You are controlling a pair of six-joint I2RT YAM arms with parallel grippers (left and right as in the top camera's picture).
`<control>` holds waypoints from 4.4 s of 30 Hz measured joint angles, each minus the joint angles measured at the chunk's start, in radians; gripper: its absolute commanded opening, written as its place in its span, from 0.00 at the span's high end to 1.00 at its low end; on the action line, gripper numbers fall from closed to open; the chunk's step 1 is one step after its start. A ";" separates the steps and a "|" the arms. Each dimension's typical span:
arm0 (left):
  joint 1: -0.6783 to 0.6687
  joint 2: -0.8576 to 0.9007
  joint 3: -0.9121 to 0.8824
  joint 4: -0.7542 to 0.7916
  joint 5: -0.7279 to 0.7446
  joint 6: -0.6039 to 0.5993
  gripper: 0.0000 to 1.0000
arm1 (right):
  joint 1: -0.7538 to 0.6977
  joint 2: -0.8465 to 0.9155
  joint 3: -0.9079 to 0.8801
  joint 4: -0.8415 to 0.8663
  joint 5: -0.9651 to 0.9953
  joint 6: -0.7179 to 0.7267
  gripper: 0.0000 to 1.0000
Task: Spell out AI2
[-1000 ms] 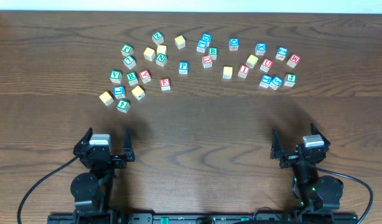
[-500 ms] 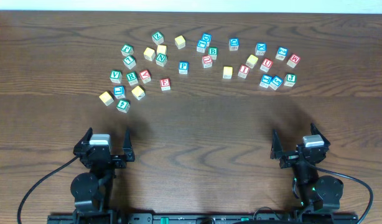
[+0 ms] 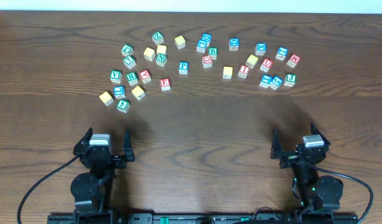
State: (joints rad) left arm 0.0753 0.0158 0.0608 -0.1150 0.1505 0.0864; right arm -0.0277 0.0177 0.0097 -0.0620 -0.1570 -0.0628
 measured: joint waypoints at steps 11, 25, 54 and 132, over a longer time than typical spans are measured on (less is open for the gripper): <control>0.000 0.000 0.000 0.000 0.000 0.000 0.03 | 0.000 0.000 0.000 0.000 0.000 0.000 0.01; 0.000 0.000 0.000 0.000 0.000 -0.046 0.02 | 0.000 0.000 0.000 0.000 0.000 0.000 0.01; 0.000 0.240 0.064 0.001 0.000 -0.165 0.03 | 0.000 0.000 0.000 0.000 0.000 0.000 0.01; -0.039 1.387 1.235 -0.530 0.235 -0.167 0.02 | 0.000 0.001 0.000 0.000 0.000 0.000 0.01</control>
State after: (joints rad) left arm 0.0364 1.4029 1.2957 -0.6449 0.3851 -0.0807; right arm -0.0273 0.0189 0.0097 -0.0624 -0.1566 -0.0628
